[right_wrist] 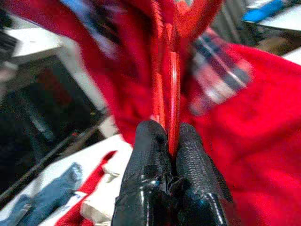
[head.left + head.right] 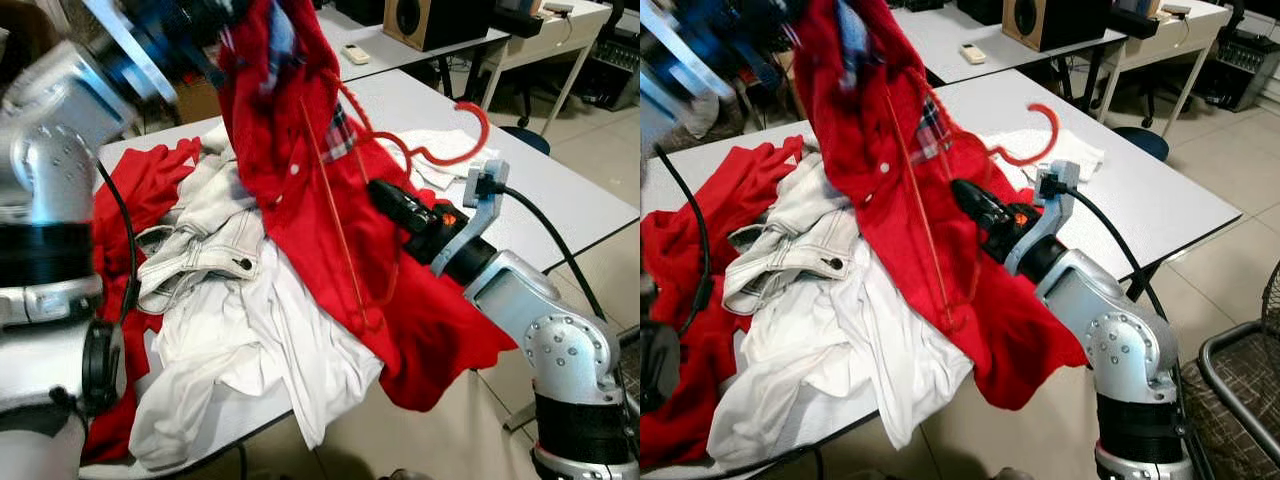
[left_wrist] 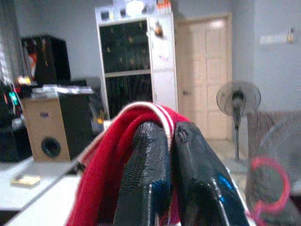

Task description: Hang hanger

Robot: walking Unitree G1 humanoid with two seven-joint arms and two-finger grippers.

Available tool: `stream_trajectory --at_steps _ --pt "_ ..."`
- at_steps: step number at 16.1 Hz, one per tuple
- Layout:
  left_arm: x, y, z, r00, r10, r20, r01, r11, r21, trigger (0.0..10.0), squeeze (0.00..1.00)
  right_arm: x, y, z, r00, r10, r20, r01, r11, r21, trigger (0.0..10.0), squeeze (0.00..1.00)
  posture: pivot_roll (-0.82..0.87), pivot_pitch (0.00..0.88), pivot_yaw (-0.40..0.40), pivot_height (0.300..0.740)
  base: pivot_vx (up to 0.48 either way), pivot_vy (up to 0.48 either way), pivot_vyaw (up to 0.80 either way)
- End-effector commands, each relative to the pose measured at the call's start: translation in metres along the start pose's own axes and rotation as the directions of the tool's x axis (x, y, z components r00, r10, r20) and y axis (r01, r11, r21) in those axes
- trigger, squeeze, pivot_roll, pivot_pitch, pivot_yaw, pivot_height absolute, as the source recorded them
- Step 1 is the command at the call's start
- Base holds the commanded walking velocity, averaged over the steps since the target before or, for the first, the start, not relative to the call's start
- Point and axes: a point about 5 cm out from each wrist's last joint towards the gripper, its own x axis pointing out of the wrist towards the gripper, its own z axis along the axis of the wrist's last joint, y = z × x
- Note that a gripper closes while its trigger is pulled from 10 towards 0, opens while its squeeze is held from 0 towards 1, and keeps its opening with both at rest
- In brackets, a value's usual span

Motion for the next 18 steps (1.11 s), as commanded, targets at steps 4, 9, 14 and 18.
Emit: stream_trajectory --at_steps 4,9,14,18 --pt "0.010 -0.007 -0.011 0.999 0.013 -0.043 -0.011 0.999 0.031 0.0 0.00 0.000 0.022 -0.013 0.981 0.140 -0.133 -0.151 0.985 -0.078 10.0 0.00 -0.17 0.000 0.056 0.740 0.000 0.000 0.00" --pt "0.012 -0.012 -0.018 0.996 -0.021 -0.089 0.024 0.999 0.035 0.0 0.00 0.004 0.004 -0.001 0.999 -0.016 -0.040 0.009 0.986 -0.167 10.0 0.00 -0.17 0.000 0.053 0.740 0.000 0.000 0.00" --pt "0.006 -0.006 -0.057 0.944 0.068 -0.323 -0.038 0.995 0.096 10.0 0.24 0.007 0.000 0.013 0.997 -0.019 0.069 0.029 0.989 -0.146 10.0 0.00 -0.18 0.000 0.046 0.740 0.000 0.000 0.00" --pt "-0.005 0.006 -0.082 0.878 0.268 -0.396 -0.085 0.903 0.422 10.0 1.00 0.012 -0.002 0.012 0.994 -0.024 0.104 0.030 0.998 -0.064 10.0 0.00 -0.18 0.000 0.036 0.740 0.000 0.000 0.00"
